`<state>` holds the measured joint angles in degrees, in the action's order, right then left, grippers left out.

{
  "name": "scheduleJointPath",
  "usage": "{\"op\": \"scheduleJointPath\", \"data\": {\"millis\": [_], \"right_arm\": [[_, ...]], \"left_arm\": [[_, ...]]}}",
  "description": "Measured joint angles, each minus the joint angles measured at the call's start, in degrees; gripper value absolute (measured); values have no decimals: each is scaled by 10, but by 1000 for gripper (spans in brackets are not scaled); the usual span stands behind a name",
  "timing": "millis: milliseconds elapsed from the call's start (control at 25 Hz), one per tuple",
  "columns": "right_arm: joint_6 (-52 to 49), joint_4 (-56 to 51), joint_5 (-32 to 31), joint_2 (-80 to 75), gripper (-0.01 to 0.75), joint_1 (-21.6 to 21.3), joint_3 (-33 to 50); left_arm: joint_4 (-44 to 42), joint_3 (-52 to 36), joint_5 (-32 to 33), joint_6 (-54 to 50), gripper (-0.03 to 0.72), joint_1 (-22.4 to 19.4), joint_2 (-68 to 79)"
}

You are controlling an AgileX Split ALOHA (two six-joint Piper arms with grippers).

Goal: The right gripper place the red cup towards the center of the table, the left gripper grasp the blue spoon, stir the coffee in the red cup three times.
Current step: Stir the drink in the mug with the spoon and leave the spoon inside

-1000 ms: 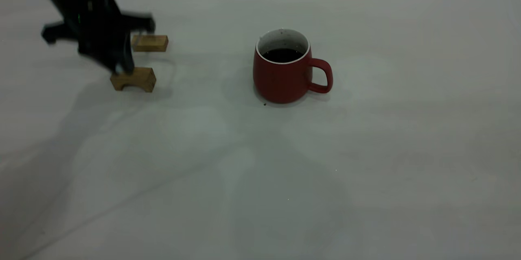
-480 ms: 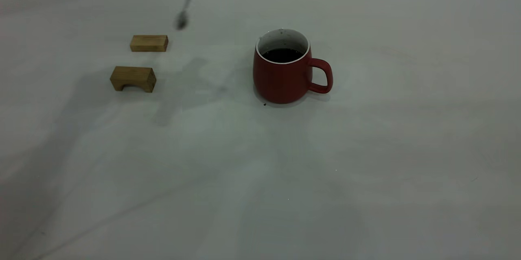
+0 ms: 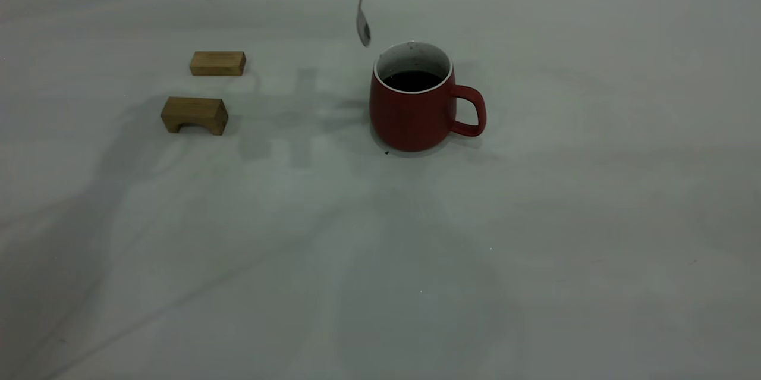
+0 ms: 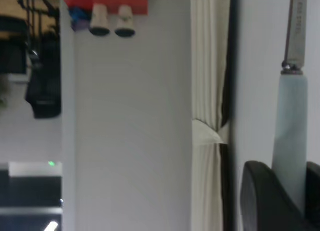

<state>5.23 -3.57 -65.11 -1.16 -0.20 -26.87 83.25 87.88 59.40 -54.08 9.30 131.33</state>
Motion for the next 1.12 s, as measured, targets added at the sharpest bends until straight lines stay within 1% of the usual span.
{"op": "scheduleJointPath", "data": {"millis": [320,520,640,800,880,960,1120], "right_arm": [[0,0,0,0,591,0,0],[0,0,0,0,591,0,0],[0,0,0,0,591,0,0],[0,0,0,0,591,0,0],[0,0,0,0,591,0,0],[0,0,0,0,591,0,0],[0,0,0,0,591,0,0]], "left_arm": [[75,0,-1,64,173,21,53],[98,0,-10,85,173,32,87],[102,0,-31,98,173,33,106],[130,0,-63,160,173,33,125],[148,0,-63,193,173,34,130],[152,1,-63,202,173,39,131],[155,3,-44,186,173,51,131]]}}
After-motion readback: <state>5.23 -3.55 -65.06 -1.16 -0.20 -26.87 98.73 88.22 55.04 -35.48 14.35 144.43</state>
